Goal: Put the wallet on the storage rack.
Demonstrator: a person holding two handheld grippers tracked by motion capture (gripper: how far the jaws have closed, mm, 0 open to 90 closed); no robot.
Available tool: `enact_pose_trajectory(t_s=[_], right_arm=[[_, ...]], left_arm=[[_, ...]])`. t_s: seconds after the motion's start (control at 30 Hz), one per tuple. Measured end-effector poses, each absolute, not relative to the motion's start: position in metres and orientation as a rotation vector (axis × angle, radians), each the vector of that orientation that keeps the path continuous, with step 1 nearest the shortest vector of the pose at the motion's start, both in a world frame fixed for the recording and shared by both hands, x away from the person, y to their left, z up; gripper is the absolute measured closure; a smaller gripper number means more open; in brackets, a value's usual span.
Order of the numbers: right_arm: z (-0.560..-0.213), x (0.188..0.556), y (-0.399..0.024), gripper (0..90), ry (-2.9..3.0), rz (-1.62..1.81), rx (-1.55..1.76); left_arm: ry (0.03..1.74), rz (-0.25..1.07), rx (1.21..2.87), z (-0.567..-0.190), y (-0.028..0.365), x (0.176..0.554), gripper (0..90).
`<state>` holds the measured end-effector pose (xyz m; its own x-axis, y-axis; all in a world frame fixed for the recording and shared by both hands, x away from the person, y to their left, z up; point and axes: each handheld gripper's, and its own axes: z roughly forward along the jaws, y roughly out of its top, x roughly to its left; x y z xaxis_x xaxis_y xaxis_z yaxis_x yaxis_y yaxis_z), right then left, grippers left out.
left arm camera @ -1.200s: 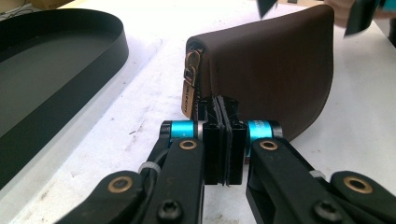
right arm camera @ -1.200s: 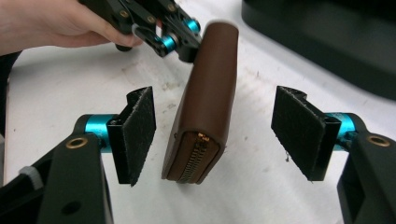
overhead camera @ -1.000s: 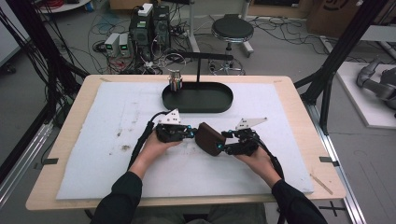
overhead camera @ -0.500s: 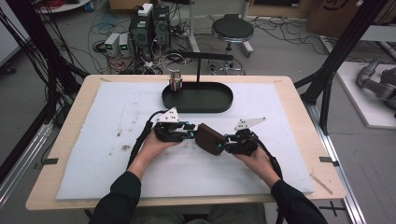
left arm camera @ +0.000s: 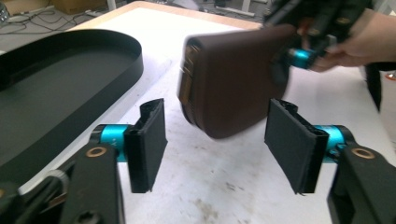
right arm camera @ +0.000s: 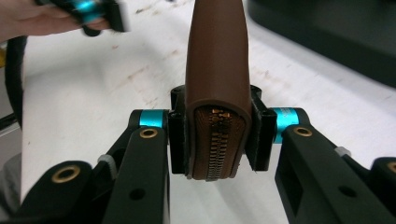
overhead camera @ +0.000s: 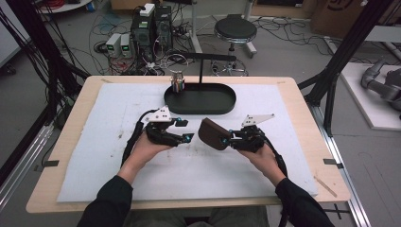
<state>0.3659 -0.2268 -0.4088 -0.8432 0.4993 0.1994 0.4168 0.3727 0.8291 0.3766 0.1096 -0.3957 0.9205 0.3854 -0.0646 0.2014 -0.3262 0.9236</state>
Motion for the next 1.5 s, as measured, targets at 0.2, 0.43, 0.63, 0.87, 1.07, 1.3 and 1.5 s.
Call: enact_pose_trajectory(t_s=[0.2,0.43,0.63,0.87,1.07,1.3,1.5], right_arm=[[-0.395,0.376,-0.233,67.6,2.494,1.501,0.846],[-0.381,0.399,-0.236,67.6,2.437,1.514,0.888],[-0.376,0.423,-0.234,67.6,2.434,1.464,0.909],[-0.369,0.446,-0.225,67.6,2.437,1.41,0.911],[-0.367,0.466,-0.21,67.5,2.455,1.344,0.907],[-0.372,0.486,-0.192,67.5,2.473,1.284,0.928],[-0.376,0.505,-0.182,67.5,2.44,1.265,0.982]], left_arm=[[0.426,0.231,1.888,-0.379,0.132,0.354,32.4],[0.438,0.278,1.842,-0.366,0.16,0.33,31.0],[0.453,0.299,1.827,-0.363,0.178,0.312,29.9],[0.487,0.316,1.811,-0.366,0.196,0.298,28.2],[0.516,0.33,1.797,-0.369,0.21,0.289,28.1],[0.54,0.34,1.782,-0.371,0.221,0.283,28.1],[0.538,0.337,1.774,-0.372,0.221,0.281,28.1]])
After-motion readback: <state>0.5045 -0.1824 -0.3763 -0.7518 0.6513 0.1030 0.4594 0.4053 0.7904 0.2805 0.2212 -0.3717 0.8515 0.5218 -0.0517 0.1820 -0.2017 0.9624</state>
